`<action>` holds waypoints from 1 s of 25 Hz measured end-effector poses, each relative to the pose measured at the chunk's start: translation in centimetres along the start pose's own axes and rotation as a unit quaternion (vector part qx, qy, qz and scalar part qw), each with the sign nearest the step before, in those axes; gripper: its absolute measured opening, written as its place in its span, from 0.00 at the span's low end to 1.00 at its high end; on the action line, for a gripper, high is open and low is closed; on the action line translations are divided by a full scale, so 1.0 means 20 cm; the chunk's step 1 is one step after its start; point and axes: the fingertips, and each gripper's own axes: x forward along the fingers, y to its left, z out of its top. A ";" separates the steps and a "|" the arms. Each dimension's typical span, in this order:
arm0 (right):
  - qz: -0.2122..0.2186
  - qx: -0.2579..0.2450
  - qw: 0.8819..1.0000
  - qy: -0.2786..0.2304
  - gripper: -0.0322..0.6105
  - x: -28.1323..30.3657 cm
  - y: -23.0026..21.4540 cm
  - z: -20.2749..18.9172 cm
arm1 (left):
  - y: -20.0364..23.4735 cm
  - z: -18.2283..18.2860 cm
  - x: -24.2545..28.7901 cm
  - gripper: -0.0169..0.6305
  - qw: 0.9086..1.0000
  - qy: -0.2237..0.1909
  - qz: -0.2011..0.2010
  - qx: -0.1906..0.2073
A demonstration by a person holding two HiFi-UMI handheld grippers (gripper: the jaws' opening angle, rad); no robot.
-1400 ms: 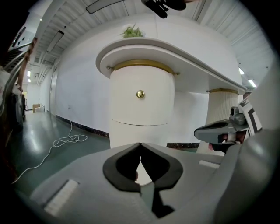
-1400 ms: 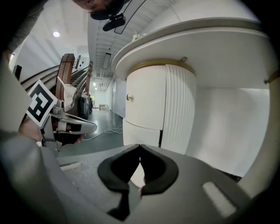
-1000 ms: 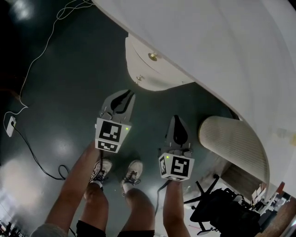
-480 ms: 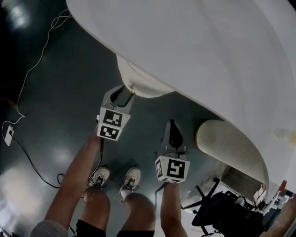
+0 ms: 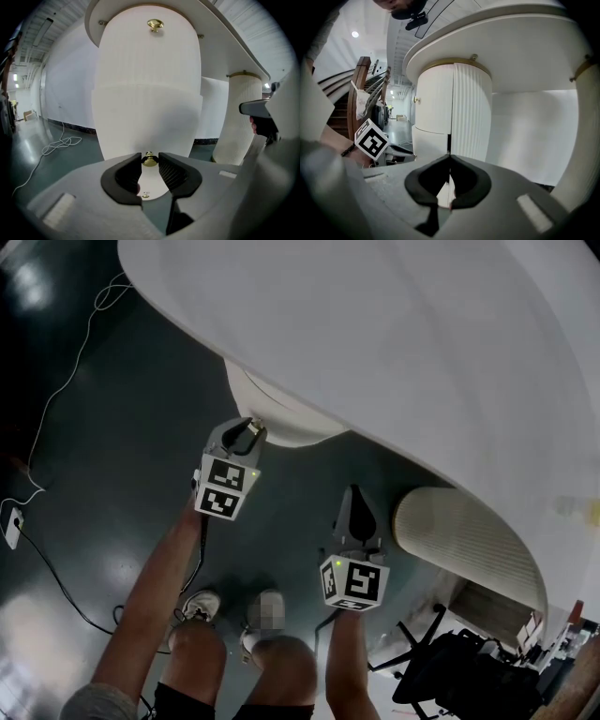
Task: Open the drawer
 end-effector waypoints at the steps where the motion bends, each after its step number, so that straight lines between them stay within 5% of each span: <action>1: -0.001 0.002 1.000 0.000 0.05 0.00 -0.01 0.00 | -0.01 0.00 0.00 0.22 1.000 0.001 0.000 0.002; 25: 0.006 -0.005 1.000 0.022 0.05 -0.07 0.07 0.01 | -0.02 -0.08 -0.15 0.21 1.000 0.022 -0.008 -0.017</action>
